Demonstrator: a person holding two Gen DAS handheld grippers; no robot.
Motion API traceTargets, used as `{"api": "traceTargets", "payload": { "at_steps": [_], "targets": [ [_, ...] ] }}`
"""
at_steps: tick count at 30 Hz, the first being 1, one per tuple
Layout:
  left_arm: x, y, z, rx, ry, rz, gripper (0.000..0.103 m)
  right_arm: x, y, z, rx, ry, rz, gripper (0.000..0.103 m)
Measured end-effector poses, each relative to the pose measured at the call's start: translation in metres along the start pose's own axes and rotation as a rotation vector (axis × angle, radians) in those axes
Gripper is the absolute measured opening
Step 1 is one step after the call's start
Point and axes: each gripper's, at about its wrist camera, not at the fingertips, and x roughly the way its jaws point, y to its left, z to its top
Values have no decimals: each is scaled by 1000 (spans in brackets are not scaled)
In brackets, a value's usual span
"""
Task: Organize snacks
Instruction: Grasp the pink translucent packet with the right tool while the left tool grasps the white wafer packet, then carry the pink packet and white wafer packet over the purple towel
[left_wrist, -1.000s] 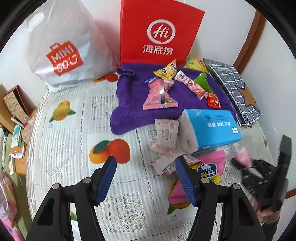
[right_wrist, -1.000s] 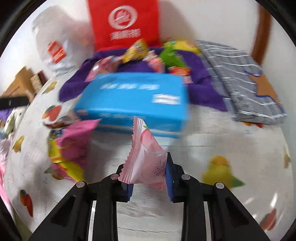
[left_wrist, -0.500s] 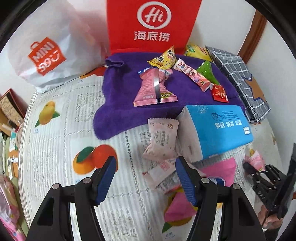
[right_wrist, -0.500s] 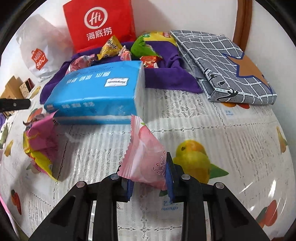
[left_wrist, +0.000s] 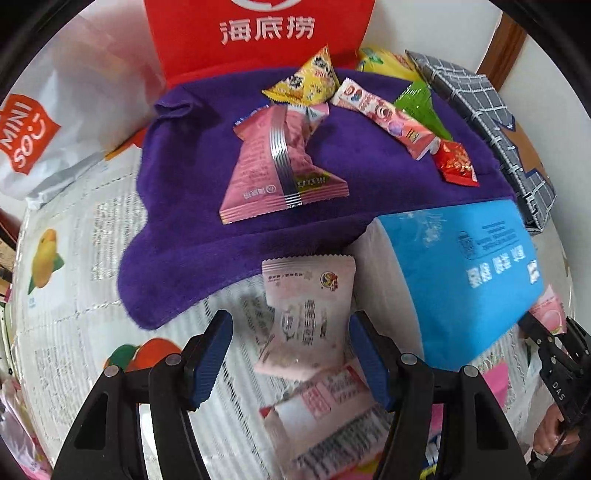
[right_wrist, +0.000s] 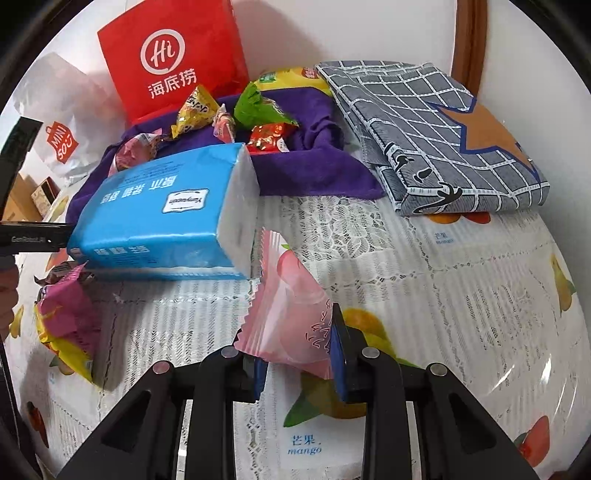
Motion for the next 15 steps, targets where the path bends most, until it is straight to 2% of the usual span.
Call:
{"api": "traceTargets", "payload": {
  "at_steps": [4,6,7,8,10,15],
  "targets": [
    [5,3,0,-16,2,-31,64,3,-1,2,1,3,-2,28],
    [4,5,-2,-14,-12,-38,51,3,0,2,-3,2,-4,28],
    [3,6,-2,-17,-12,-47,38,2,0,2,-5,1,-5,28],
    [1,7,-3,-22,-9,-48,36,2,1,2,-4,0,-6,28],
    [-2,9,-6,-30,-10,-62,33,-2,1,1,-1,-3,-5,28],
    [-23,21,-13,-54,-49,-66,32,-18,4,-1,-3,-28,-10,28]
  ]
}}
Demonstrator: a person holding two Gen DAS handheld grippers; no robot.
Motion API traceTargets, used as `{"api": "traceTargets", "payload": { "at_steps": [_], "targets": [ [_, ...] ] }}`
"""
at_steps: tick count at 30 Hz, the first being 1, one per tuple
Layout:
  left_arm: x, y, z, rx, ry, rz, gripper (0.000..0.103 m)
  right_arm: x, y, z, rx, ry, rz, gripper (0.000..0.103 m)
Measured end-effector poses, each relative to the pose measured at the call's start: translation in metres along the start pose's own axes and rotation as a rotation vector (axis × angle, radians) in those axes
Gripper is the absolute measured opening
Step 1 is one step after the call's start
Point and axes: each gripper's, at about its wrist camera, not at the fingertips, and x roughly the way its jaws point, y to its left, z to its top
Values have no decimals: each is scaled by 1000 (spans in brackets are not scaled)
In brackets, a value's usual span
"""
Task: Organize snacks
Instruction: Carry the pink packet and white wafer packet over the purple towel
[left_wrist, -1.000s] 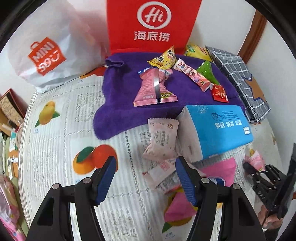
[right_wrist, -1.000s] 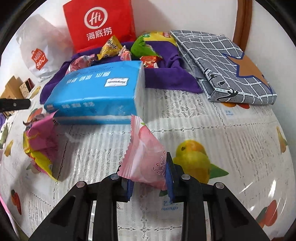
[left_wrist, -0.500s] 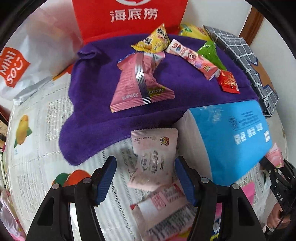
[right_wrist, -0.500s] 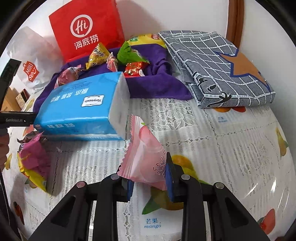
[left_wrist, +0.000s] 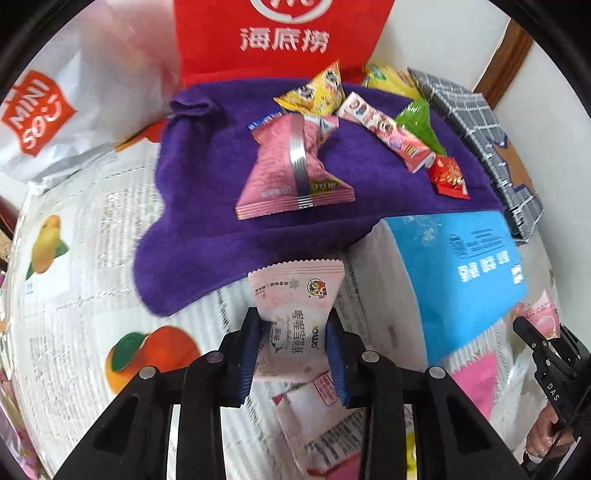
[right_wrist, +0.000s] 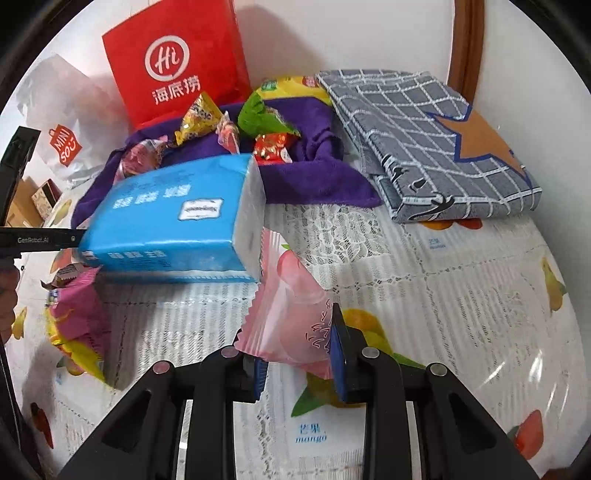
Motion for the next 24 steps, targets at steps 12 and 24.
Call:
{"api": "traceTargets", "payload": {
  "at_steps": [12,24],
  "targets": [
    [-71,5,-30,-26,-108,-22,32,-54,15,-2,-1,-76,5,28],
    [-109,-37,-59,14,-142,-81,32,-102,30,7,-18,-147,33,28]
  ]
}}
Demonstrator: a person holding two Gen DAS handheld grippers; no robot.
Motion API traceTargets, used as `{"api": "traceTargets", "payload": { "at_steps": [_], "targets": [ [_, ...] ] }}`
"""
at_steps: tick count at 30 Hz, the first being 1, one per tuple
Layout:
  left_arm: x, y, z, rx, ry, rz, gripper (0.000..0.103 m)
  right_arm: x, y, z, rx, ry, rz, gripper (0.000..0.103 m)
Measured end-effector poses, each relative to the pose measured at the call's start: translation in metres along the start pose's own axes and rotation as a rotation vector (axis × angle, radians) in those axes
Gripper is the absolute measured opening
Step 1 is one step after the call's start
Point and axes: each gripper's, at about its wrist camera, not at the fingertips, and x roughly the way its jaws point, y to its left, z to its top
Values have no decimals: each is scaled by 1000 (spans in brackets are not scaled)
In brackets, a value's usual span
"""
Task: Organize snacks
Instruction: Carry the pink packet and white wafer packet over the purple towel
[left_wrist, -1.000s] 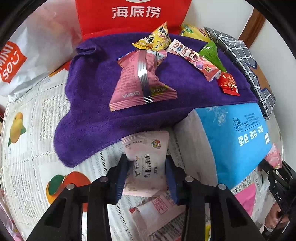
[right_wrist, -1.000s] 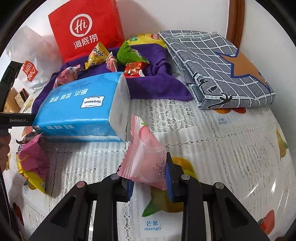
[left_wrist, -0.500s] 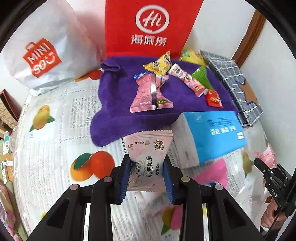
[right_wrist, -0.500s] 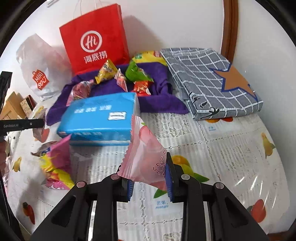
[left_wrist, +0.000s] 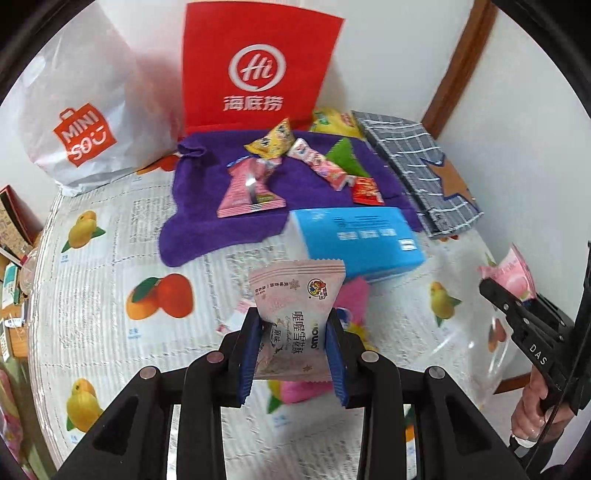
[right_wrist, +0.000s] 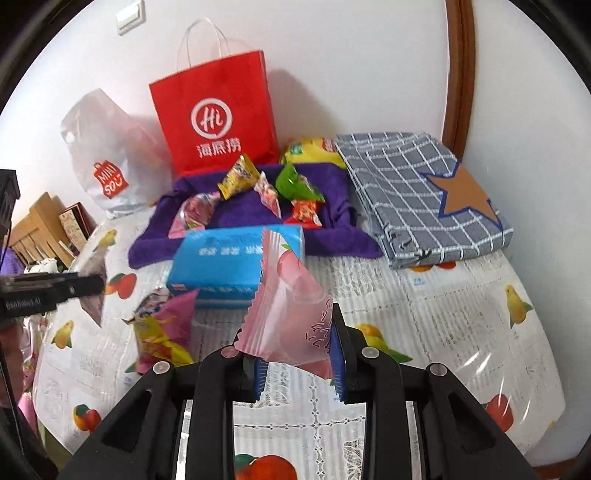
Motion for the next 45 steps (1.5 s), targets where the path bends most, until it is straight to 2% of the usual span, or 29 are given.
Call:
{"api": "traceTargets", "payload": {
  "at_steps": [7,20,45],
  "targets": [
    [-8,-28,7,17,-16,-46,32,-20,7,21,-16,-51,26,28],
    [-28,-53,53,66,-88,-30,32,-24,11,70,-35,-112,54,28],
    [10,-12,119,35,-106,30,32,48,29,145,-85,-127,77,28]
  ]
}}
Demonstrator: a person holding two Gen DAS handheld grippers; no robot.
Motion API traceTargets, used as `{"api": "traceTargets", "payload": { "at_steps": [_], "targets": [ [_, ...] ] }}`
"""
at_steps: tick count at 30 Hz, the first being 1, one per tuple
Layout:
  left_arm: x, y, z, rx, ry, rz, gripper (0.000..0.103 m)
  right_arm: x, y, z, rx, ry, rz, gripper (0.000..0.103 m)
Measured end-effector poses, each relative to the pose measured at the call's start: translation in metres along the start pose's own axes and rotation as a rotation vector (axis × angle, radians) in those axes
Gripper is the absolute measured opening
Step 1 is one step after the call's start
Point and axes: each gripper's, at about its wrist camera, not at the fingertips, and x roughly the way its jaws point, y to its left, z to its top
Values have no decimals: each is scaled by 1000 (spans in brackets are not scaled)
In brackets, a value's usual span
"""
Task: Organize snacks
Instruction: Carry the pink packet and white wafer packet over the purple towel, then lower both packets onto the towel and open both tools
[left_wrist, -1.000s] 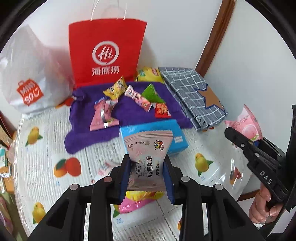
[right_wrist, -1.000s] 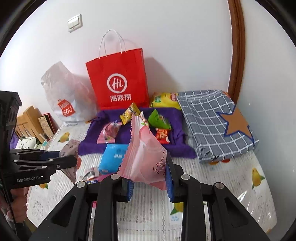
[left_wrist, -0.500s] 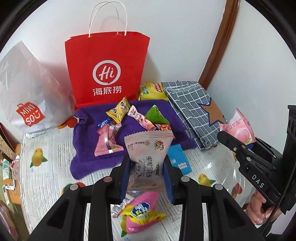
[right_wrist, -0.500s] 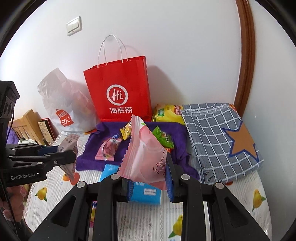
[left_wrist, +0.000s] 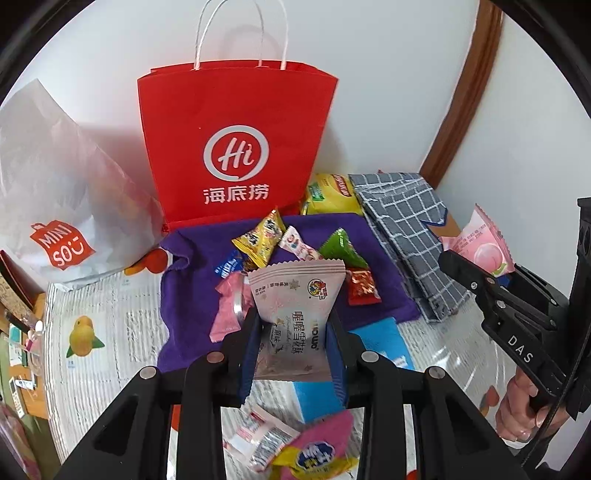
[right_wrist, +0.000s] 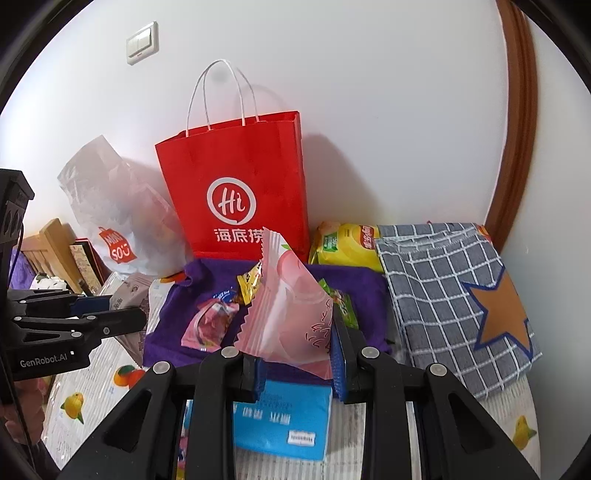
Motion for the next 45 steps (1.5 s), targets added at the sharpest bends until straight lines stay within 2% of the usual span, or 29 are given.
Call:
{"api": "traceTargets", "payload": {
  "at_steps": [15,20,25,33,37,45],
  "targets": [
    [49,61,35,-97,32,57,32,72,-13,28,4,38,13,28],
    [71,67,48,-110,42,53,32,100,-17,35,-5,60,10,28],
    [104,71,54,-124,76,27,32,133,-20,25,-28,124,12,28],
    [148,88,46,-156,141,7,32,170,-22,9,-81,233,5,28],
    [153,94,44,-165,147,8,32,183,-24,3,-91,282,6,28],
    [156,84,41,-142,149,-15,32,192,-22,-3,-99,307,11,28]
  ]
}}
